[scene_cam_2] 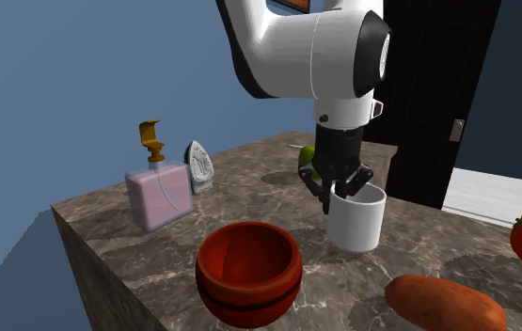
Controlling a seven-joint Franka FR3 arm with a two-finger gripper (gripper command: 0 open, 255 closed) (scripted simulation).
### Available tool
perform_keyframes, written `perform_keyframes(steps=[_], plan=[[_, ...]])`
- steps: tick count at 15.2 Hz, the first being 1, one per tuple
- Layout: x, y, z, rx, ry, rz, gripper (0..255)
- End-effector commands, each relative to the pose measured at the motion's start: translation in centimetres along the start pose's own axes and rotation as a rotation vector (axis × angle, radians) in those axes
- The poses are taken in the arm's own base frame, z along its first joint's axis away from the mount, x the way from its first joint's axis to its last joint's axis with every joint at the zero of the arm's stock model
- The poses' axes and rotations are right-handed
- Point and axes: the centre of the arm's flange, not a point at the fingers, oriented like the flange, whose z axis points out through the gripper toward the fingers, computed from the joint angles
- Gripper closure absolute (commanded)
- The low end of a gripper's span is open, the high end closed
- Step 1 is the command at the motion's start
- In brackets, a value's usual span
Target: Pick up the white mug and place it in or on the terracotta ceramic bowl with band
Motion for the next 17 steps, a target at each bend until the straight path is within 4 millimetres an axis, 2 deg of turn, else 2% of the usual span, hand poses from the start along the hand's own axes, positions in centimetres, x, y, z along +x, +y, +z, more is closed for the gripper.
perform_keyframes(steps=[1, 17], plan=[[0.0, 0.0, -1.1, 0.000, 0.000, 0.000, 255], [0.7, 0.3, -9.5, 0.000, 0.000, 0.000, 255]])
